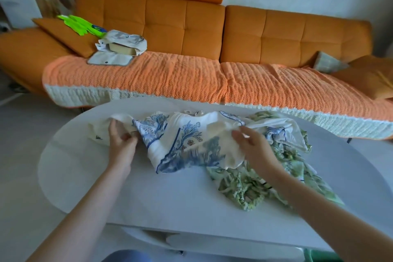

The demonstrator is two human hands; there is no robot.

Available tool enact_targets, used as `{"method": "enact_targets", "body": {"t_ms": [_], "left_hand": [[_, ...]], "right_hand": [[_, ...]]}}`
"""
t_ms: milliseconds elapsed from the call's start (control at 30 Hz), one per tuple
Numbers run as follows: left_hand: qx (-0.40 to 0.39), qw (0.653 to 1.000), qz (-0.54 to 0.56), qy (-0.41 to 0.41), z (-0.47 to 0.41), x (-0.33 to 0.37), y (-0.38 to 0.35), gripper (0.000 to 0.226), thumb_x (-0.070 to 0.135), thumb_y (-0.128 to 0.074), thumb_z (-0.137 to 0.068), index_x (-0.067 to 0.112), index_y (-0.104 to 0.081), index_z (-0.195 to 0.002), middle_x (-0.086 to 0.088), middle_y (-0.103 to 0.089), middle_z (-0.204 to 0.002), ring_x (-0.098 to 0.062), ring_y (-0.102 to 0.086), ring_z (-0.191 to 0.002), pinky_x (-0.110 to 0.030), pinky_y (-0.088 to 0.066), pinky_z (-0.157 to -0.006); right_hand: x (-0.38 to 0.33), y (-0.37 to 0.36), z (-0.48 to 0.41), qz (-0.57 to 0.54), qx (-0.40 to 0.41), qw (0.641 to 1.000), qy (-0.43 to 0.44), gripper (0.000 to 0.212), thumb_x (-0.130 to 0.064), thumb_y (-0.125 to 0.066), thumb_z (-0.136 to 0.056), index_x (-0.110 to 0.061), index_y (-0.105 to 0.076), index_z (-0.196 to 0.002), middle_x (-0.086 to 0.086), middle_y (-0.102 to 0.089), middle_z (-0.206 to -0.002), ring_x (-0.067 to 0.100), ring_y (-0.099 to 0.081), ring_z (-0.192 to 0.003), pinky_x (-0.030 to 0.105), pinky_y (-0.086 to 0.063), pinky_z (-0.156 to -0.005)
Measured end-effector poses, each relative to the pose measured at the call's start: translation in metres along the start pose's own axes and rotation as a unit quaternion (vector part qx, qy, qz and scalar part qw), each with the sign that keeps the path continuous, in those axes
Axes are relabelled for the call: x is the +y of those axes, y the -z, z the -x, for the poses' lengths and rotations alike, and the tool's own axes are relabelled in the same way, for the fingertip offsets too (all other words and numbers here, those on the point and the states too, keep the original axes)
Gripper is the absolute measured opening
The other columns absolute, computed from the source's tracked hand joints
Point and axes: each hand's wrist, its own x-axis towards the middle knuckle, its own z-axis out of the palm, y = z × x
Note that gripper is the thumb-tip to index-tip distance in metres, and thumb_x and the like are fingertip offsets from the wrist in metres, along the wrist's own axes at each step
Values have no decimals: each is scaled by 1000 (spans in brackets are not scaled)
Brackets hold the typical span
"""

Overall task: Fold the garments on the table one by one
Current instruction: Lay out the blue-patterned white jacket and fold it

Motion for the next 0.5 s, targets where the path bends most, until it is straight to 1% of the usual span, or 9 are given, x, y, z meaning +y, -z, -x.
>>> {"method": "enact_targets", "body": {"t_ms": [100, 200, 233, 300, 333, 367, 433, 467, 500], "left_hand": [[-6, 988, -69, -137, 5, 30, 16, 66, 13, -68, -84, 34, -35, -136, 0, -48, -133, -16, -53, -111, -33, -45, -94], [-7, 962, -204, -181, 5, 58, 39, 60, 28, -77, -75, 31, -48, -127, 3, -51, -114, -18, -52, -102, -33, -43, -87], [-31, 960, -234, -150, 5, 58, 43, 62, 35, -79, -70, 30, -51, -125, 1, -52, -109, -18, -52, -95, -29, -44, -81], [-82, 955, -276, -79, 12, 48, 46, 58, 40, -81, -66, 22, -61, -118, -4, -57, -104, -18, -55, -79, -17, -48, -63], [-96, 931, -346, -66, 16, 36, 48, 55, 41, -80, -68, 19, -64, -115, -8, -61, -104, -22, -57, -80, -19, -49, -63], [-113, 881, -456, -62, 21, 24, 49, 53, 47, -74, -73, 19, -64, -117, -11, -62, -109, -27, -58, -93, -24, -49, -74], [-151, 764, -626, -39, 30, 6, 53, 49, 57, -57, -83, 29, -59, -124, -10, -55, -126, -30, -45, -119, -32, -38, -94], [-146, 733, -664, -34, 31, 0, 56, 46, 59, -51, -85, 34, -58, -123, -9, -49, -130, -31, -39, -123, -35, -35, -97], [-134, 724, -676, -36, 34, 0, 58, 42, 58, -50, -86, 35, -60, -119, -7, -45, -132, -31, -36, -123, -36, -34, -97]], "right_hand": [[-13, 25, -8, -97, 49, 994, -24, 34, -28, -43, -98, -13, -53, -127, 3, -68, -105, 18, -68, -88, 42, -57, -81], [-14, 38, -15, -184, 33, 974, -124, 18, -17, -41, -100, -14, -57, -108, 4, -67, -92, 18, -68, -75, 39, -59, -64], [-10, 37, -14, -134, -26, 977, -164, 19, -13, -40, -100, -11, -59, -102, 7, -67, -90, 19, -68, -71, 38, -59, -63], [10, 32, -4, 96, -184, 953, -222, 17, -11, -45, -97, -4, -61, -99, 14, -70, -88, 19, -69, -64, 33, -59, -59], [20, 28, 3, 192, -230, 927, -226, 18, -11, -46, -97, -1, -61, -99, 17, -70, -86, 19, -68, -60, 28, -57, -52], [31, 24, 7, 252, -247, 911, -212, 20, -11, -46, -97, 1, -61, -99, 17, -69, -81, 17, -66, -54, 23, -53, -46], [42, 21, 10, 306, -214, 913, -166, 22, -16, -45, -97, -4, -62, -88, 8, -63, -67, 11, -60, -47, 19, -48, -43], [43, 20, 10, 328, -179, 917, -137, 24, -18, -46, -96, -11, -59, -77, 2, -58, -63, 10, -56, -48, 20, -46, -45], [42, 19, 7, 348, -133, 922, -106, 29, -20, -45, -95, -17, -53, -67, -2, -53, -61, 11, -51, -50, 23, -44, -48]]}}
